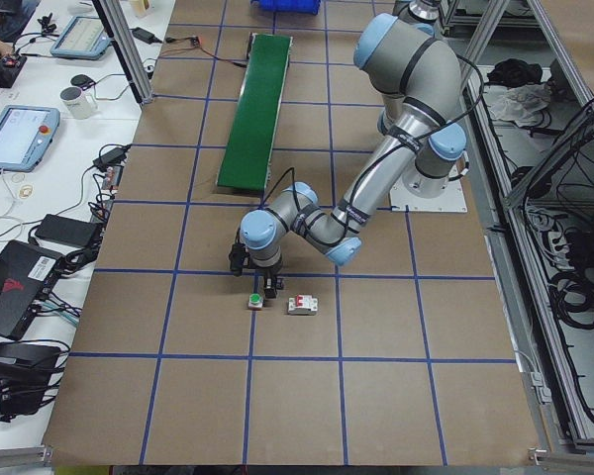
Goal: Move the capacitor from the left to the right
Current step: 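Lower the left gripper onto the brown capacitor and close on it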
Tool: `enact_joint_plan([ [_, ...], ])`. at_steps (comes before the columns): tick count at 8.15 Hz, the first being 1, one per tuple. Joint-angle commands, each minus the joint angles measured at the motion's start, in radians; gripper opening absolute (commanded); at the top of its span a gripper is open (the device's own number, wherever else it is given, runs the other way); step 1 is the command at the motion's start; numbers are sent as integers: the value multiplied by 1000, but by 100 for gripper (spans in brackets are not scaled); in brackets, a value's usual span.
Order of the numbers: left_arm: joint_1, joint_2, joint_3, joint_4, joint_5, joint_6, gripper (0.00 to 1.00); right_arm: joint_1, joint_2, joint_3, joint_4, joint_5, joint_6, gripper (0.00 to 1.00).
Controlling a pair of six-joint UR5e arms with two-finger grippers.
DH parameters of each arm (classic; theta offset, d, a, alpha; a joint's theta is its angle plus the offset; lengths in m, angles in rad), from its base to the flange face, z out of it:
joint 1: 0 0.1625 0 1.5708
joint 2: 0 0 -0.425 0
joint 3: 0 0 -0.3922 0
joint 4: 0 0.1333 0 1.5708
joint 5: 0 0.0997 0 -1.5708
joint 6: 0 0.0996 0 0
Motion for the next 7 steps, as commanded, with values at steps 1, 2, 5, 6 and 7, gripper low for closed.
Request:
enact_joint_plan([
  [1, 1, -6, 0, -1, 2, 3, 93, 0, -3, 2, 1, -3, 1, 100],
  [2, 1, -6, 0, -1, 2, 5, 73, 0, -2, 0, 1, -3, -2, 100],
  [5, 1, -7, 1, -3, -4, 0, 41, 0, -3, 0, 2, -2, 1, 100],
  [6, 1, -6, 1, -3, -4, -6, 26, 0, -5, 0, 1, -2, 1, 100],
  [7, 1, -3, 12, -8, -1, 0, 2, 0, -5, 0, 2, -2, 1, 100],
])
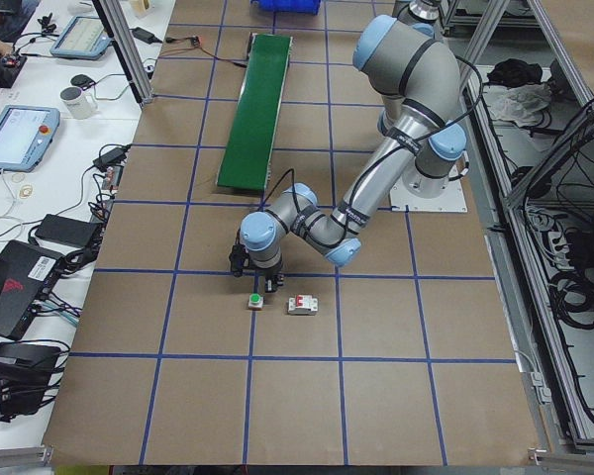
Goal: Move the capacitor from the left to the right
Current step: 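Lift the capacitor with the left gripper and carry it over the belt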
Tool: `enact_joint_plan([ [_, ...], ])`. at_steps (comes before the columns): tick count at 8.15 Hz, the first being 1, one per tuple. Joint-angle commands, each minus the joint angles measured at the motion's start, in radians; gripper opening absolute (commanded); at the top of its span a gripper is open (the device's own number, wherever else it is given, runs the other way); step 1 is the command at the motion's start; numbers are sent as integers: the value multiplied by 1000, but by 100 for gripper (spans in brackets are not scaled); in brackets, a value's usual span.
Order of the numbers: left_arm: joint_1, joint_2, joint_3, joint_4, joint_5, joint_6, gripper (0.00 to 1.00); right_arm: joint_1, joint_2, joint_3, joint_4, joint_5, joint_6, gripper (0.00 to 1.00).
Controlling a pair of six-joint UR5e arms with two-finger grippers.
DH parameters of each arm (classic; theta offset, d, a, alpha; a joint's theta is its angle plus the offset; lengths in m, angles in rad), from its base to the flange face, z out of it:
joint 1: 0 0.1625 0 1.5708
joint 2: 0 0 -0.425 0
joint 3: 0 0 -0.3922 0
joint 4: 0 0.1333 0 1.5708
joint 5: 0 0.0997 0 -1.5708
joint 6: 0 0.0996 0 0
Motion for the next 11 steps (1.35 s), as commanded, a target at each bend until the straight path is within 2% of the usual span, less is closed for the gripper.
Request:
enact_joint_plan([
  [1, -2, 38, 15, -13, -6, -9, 0, 0, -1, 0, 1, 0, 0, 100],
  [3, -26, 150, 29, -136, -12, -126, 0, 0, 1, 1, 1, 2, 0, 100],
  [5, -194, 224, 50, -233, 0, -222, 0, 0, 1, 1, 1, 0, -3, 100],
  [11, -552, 209, 81, -193, -3, -265, 0, 0, 4, 1, 1, -1, -3, 100],
])
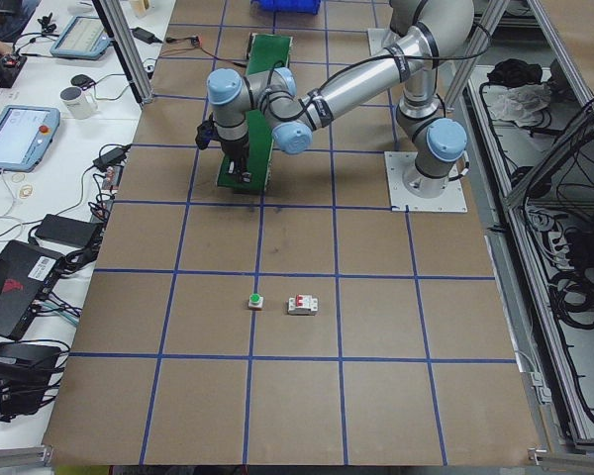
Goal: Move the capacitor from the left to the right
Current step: 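Lift the capacitor with the left gripper and carry it over the belt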
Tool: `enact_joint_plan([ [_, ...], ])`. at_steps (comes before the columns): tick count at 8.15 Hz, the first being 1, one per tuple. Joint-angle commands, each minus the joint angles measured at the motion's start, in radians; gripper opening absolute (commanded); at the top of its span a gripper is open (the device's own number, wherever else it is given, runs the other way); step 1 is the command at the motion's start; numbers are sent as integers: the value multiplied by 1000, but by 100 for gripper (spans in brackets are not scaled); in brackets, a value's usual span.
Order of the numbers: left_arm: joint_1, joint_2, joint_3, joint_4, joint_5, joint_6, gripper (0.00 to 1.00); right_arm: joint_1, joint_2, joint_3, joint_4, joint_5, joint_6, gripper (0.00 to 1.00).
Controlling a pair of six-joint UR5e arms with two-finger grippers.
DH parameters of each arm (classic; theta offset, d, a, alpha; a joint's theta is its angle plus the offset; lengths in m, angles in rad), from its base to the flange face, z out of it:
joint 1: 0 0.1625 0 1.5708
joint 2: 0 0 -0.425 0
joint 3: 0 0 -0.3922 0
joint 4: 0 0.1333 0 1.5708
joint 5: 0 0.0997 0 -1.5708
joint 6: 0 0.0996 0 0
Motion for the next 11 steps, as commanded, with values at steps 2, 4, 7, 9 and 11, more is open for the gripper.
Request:
enact_joint_plan([
  [2, -119, -67, 31, 29, 0, -13, 0, 0, 2, 0, 2, -1, 0, 100],
  [4, -124, -93, 36, 72, -11, 14, 0, 0, 11, 0, 3, 1, -1, 100],
  [7, -165, -103, 25, 72, -11, -105, 0, 2, 13, -5, -9, 19, 11, 100],
  [9, -166, -89, 25, 47, -3, -177, 0, 3, 31, -6, -12, 41, 19, 100],
  [11, -168, -99, 21, 44, -5, -190, 0, -1, 74, -6, -46, 65, 19, 100],
])
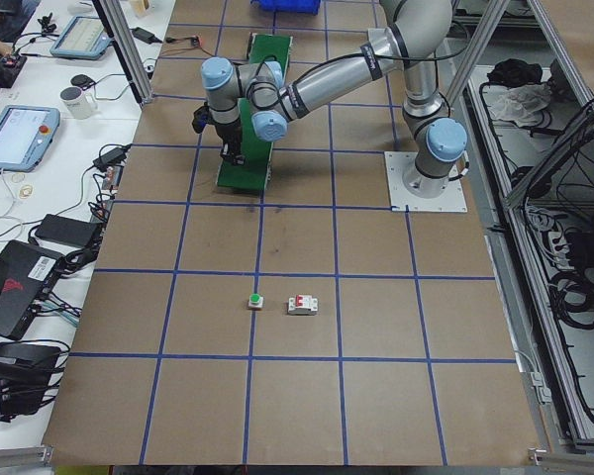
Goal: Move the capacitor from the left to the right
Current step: 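Set the capacitor on the belt with the left gripper while the right gripper approaches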
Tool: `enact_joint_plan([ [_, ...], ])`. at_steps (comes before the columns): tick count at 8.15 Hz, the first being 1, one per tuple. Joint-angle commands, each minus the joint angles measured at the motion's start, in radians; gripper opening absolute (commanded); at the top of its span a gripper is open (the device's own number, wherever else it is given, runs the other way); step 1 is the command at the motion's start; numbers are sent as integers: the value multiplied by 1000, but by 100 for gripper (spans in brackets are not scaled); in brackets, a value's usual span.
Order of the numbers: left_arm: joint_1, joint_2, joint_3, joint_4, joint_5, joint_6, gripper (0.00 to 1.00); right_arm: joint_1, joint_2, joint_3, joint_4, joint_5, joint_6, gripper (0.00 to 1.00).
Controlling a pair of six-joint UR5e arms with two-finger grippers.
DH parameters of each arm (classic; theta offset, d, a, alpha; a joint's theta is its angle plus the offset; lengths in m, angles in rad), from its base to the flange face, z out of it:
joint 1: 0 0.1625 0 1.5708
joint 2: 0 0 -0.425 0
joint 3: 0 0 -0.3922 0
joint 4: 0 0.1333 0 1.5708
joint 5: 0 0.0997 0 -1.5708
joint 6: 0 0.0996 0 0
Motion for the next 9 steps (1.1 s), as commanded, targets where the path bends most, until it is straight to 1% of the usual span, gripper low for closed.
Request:
enact_joint_plan([
  [1, -2, -2, -4, -6, 3, -20, 0, -17, 67, 0, -53, 19, -9, 100],
  [2, 0, -1, -6, -6, 3, -20, 0, -51, 106, 3, -98, 38, -20, 100],
  [4, -2, -1, -7, -9, 1, -52, 10, -105, 199, 14, -219, 126, -93, 100],
  [5, -2, -8, -18, -9, -2, -61, 13, -122, 238, 16, -249, 194, -98, 100],
  [6, -2, -7, -51, -6, -5, -63, 13, -132, 280, 16, -293, 270, -111, 100],
  [7, 0, -7, -72, 5, -4, -63, 13, -134, 320, 17, -363, 310, -108, 100],
  [8, -2, -7, -75, 6, -1, -63, 22, -134, 328, 14, -401, 312, -111, 100],
  [9, -5, -4, -73, 8, -5, -72, 52, -134, 348, 16, -439, 312, -109, 100],
])
